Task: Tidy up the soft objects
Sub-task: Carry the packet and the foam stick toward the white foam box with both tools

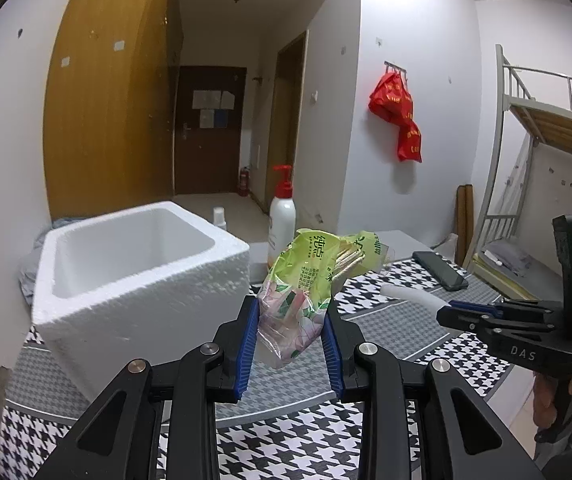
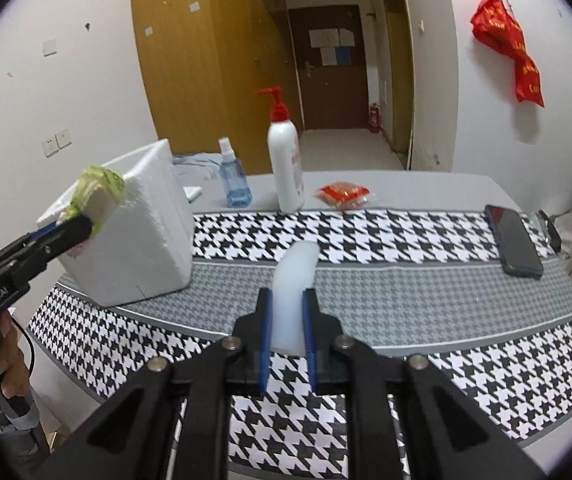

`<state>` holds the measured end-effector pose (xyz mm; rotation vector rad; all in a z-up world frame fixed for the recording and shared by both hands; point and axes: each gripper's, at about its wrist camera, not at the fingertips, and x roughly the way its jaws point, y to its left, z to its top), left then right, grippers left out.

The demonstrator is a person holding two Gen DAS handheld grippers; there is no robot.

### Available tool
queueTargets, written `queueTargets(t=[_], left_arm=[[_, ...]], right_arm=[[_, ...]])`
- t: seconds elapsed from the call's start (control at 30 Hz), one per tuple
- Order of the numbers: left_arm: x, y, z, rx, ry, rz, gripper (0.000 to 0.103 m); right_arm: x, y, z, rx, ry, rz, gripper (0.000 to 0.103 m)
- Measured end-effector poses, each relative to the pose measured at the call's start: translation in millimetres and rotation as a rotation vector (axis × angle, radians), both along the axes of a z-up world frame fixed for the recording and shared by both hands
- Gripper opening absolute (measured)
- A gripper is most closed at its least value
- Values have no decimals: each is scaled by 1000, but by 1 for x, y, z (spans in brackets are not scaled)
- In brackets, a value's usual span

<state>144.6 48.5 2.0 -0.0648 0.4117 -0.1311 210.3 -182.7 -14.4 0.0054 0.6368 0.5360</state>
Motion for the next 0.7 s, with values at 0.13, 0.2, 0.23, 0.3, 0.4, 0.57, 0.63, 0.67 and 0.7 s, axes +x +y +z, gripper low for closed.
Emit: queueTargets(t=[0.13,0.2,0.23,0.3,0.4,0.57,0.63,0.67,0.7], left_arm=[[-6,2,7,9,-22,17,32],[-8,4,10,13,-31,32,32],[-10,6,12,14,-37,37,32],[-12,8,15,15,-44,47,32],[-18,13,19,27,-60,71,32],[-26,19,24,34,-80,100,32],[-29,23,25,41,-87,114,32],[-30,26,25,43,-87,123,32],[-31,28,26,44,-88,131,32]], right_arm=[[-6,2,10,2,-32,8,17],[-8,3,14,7,-45,15,17],[-9,4,16,9,-50,18,17],[-10,5,20,10,-61,26,17],[-12,7,26,15,-79,38,17],[-15,13,34,23,-96,54,17],[-14,17,36,24,-101,66,17],[-14,19,37,24,-103,71,17],[-14,22,38,23,-104,77,17]])
